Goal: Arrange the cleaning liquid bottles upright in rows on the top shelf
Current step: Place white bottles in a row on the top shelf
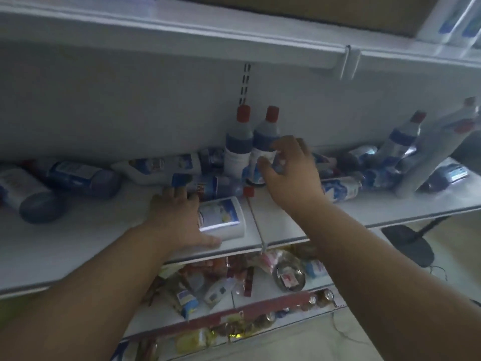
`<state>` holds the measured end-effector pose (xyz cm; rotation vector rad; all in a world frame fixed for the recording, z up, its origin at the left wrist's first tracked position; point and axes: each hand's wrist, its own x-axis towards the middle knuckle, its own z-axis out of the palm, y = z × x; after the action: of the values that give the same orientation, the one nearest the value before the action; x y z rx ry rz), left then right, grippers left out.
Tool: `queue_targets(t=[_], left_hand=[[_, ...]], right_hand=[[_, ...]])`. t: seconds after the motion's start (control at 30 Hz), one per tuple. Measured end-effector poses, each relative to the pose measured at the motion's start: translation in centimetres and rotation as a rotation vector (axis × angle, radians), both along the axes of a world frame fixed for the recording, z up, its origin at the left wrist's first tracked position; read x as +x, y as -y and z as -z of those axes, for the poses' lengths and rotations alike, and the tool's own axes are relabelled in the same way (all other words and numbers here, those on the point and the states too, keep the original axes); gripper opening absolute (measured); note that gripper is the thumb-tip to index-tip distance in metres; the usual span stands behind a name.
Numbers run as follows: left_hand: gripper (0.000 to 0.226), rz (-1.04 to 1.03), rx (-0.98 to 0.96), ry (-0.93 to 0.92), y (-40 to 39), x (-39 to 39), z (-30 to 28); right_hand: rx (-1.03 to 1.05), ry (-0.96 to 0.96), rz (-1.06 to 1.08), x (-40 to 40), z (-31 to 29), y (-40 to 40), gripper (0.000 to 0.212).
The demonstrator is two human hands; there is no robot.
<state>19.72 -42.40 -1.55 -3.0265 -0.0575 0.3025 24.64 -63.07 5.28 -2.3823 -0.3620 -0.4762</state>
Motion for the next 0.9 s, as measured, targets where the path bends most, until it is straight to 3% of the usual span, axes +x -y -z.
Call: queue_targets(t=[0.13, 0.3, 0.57, 0.73, 0.9], left_hand=[[0.1, -0.057, -0.13, 0.034, 1.1, -0.5, 0.1], [0.095, -0.058, -0.073, 0.139, 1.9, -1.3, 0.0], [0.091, -0.134, -0.094, 0.123, 2.1, -1.8, -1.0], [0.09, -0.101, -0.038, 0.146, 2.5, -1.6, -1.7], [0.088, -0.086, -0.086, 0.175, 1.6, -3.5, -1.7]], right_hand=[[0.013, -0.015, 0.045, 5.8, 1.1, 0.5, 0.052], [0.095, -0.14, -0.019, 10.6, 1.2, 0.0, 0.071], [0.205, -0.163, -0.075, 12.4, 2.0, -0.6, 0.051], [0.342, -0.083, -0.121, 9.0, 2.8, -0.4, 0.034], [0.392, 0.022, -0.063, 4.3, 2.8, -0.7, 0.035]])
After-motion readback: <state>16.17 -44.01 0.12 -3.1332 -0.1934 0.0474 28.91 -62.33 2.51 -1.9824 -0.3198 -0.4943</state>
